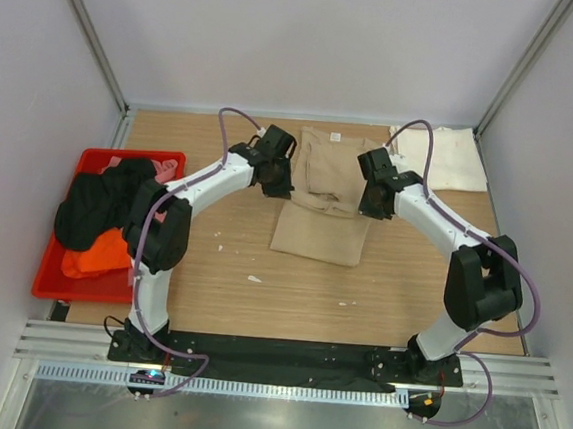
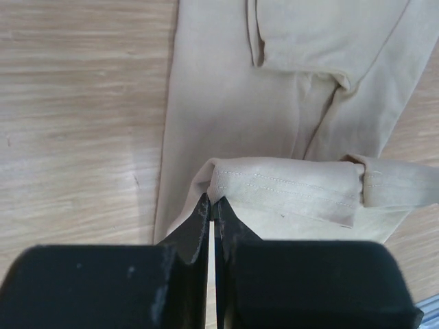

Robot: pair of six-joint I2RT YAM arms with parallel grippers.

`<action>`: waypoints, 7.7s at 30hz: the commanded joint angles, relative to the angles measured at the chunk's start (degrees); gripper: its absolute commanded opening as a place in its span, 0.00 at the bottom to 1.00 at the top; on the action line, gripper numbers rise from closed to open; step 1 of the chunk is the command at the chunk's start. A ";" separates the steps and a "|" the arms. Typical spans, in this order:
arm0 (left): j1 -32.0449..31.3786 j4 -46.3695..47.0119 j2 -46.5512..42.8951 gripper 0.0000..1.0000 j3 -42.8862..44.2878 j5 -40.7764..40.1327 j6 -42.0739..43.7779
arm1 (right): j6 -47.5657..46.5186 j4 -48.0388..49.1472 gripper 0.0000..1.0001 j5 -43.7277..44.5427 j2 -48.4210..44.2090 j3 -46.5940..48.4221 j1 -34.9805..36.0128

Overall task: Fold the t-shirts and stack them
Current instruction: Fold the tshirt

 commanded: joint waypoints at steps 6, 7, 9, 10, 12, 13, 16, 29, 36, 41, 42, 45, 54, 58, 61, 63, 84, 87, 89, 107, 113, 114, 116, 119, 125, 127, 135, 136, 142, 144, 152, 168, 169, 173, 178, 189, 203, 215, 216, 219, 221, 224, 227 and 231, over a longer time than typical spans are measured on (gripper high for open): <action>3.42 -1.88 7.79 0.00 10.30 2.50 2.70 | -6.14 3.05 0.01 -1.73 7.76 7.73 -2.22; 3.51 -1.97 9.10 0.00 10.93 2.85 2.79 | -6.32 3.14 0.01 -1.47 8.56 8.87 -2.31; 3.77 -1.88 10.16 0.00 12.59 3.46 3.14 | -6.49 2.79 0.01 -1.21 9.96 9.85 -2.57; 3.94 -1.88 10.60 0.00 13.04 3.90 3.31 | -6.58 2.09 0.01 -0.95 10.41 10.81 -2.66; 4.12 -1.71 11.83 0.00 13.57 4.52 3.40 | -6.67 1.74 0.01 -0.24 11.20 11.60 -3.09; 4.21 -1.36 12.10 0.00 14.00 4.78 3.40 | -6.84 1.65 0.01 -0.15 11.98 12.13 -3.36; 4.30 -0.83 13.33 0.00 15.14 4.78 3.58 | -7.54 1.65 0.01 -0.15 13.83 13.27 -4.15; 4.56 -1.26 18.34 0.00 20.24 6.01 4.37 | -9.39 3.49 0.04 -1.03 17.09 15.30 -5.73; 5.26 -4.86 17.99 0.21 24.81 3.03 4.90 | -11.68 -1.94 0.26 -1.13 21.30 26.35 -5.91; 5.00 -5.14 13.87 0.35 22.46 4.60 6.39 | -11.15 -5.74 0.32 -0.41 18.94 24.80 -5.91; 4.65 -3.57 11.77 0.36 21.05 4.96 6.39 | -11.06 -5.04 0.32 -1.46 17.80 22.36 -5.91; 3.86 1.87 8.16 0.29 13.50 7.59 4.90 | -10.45 -2.05 0.29 -5.07 14.28 18.65 -5.91; 2.19 5.94 11.13 0.17 8.12 9.70 1.82 | -10.01 0.42 0.25 -8.24 14.71 15.04 -5.91; 2.27 6.03 13.59 0.17 10.39 9.01 1.56 | -10.45 1.82 0.25 -7.45 17.08 15.65 -6.00; 2.36 6.12 15.78 0.18 13.99 7.77 2.08 | -11.50 3.14 0.26 -6.39 19.62 17.75 -6.35; 2.63 5.68 18.24 0.18 16.54 6.90 2.17 | -12.29 2.88 0.26 -6.30 21.82 21.08 -6.79; 3.77 7.86 -1.96 0.43 -5.58 10.85 7.01 | -14.32 -1.61 0.42 -26.43 2.60 4.00 -9.25; 2.98 8.93 -3.10 0.43 -9.72 10.58 7.44 | -13.44 1.12 0.44 -30.11 -0.49 -1.38 -9.25; 2.80 9.02 -3.19 0.44 -11.21 10.15 8.93 | -12.74 2.70 0.47 -33.72 -1.36 -3.41 -9.25; 2.80 8.31 0.59 0.36 -13.41 12.87 12.28 | -11.94 12.28 0.49 -35.40 0.21 -14.49 -9.60; 2.80 9.89 -0.38 0.00 -15.87 14.19 10.53 | -11.15 15.36 0.31 -36.80 0.74 -17.13 -9.95; 2.80 10.16 -0.64 0.00 -16.31 14.36 10.17 | -10.98 15.53 0.24 -36.63 0.57 -17.57 -10.04; 2.72 10.60 -1.26 0.00 -17.63 14.36 9.56 | -10.63 14.92 0.10 -35.06 0.13 -17.83 -10.04; 2.54 11.56 -2.49 0.00 -19.74 13.57 8.15 | -9.66 12.46 0.01 -31.11 -1.01 -18.01 -9.95; 1.92 15.07 -7.40 0.00 -24.57 11.99 4.73 | -7.73 11.84 0.01 -28.63 -3.56 -20.47 -9.95; 1.75 16.22 -8.64 0.00 -26.24 11.81 3.50 | -6.85 12.11 0.01 -27.66 -4.62 -21.52 -9.95; 0.34 17.89 -11.97 0.00 -28.97 11.03 1.47 | -5.62 12.81 0.01 -27.49 -7.08 -24.25 -10.04; -0.09 17.89 -12.50 0.00 -29.14 10.68 1.30 | -5.53 12.81 0.01 -27.31 -7.52 -24.16 -9.95; -0.80 17.98 -14.36 0.00 -31.51 7.77 -0.29 | -4.91 11.14 0.01 -25.12 -8.05 -24.16 -9.87; -1.06 17.89 -14.09 0.00 -32.83 6.81 -0.64 | -4.56 10.44 0.01 -23.97 -7.79 -24.16 -9.95; -4.05 17.63 -11.81 0.00 -34.68 3.55 -2.31 | -2.45 9.30 0.01 -21.25 -5.76 -25.39 -9.95; -7.66 14.38 -19.36 0.00 -39.87 0.65 -6.44 | 0.89 7.54 0.12 -22.12 -13.57 -31.81 -9.69; -7.66 14.38 -20.50 0.01 -40.22 1.17 -6.70 | 0.89 7.54 0.15 -22.04 -13.85 -31.90 -9.60; -7.66 14.38 -21.74 0.24 -39.96 4.07 -7.14 | 1.15 6.40 0.30 -21.16 -14.64 -30.50 -9.60; -7.57 13.42 -22.18 0.45 -36.72 1.64 -4.52 | 0.63 3.76 0.37 -19.40 -12.71 -25.41 -9.69; -7.48 10.25 -10.93 0.40 -25.63 4.96 -1.69 | -1.48 4.72 0.27 -19.93 -8.49 -23.54 -9.69; -13.28 20.34 -14.89 0.37 -28.79 6.54 -5.91 | -0.52 -0.54 0.32 -16.67 -12.52 -21.79 -9.60; -15.39 18.16 -10.92 0.35 -35.55 0.48 -10.30 | 0.18 4.63 0.14 -25.02 -13.06 -30.40 -9.42; -15.56 18.07 -11.80 0.35 -36.26 -0.31 -10.57 | 0.53 4.98 0.14 -25.02 -12.88 -31.10 -9.43; -16.79 16.49 -13.64 0.36 -38.81 -3.99 -11.36 | 2.02 4.99 0.15 -23.62 -13.93 -32.51 -9.42; -17.06 15.96 -14.79 0.36 -40.92 -4.97 -11.62 | 2.73 4.81 0.16 -23.97 -14.72 -32.95 -9.34; -17.32 15.26 -16.99 0.36 -43.72 -6.55 -12.24 | 3.44 3.50 0.20 -23.97 -17.36 -33.13 -8.99; -17.94 15.00 -20.24 0.36 -46.01 -7.08 -13.21 | 3.96 1.30 0.24 -24.23 -20.78 -32.52 -8.72; -18.55 14.82 -25.07 0.40 -47.34 -6.64 -13.56 | 3.97 -0.46 0.28 -25.99 -23.43 -29.71 -8.72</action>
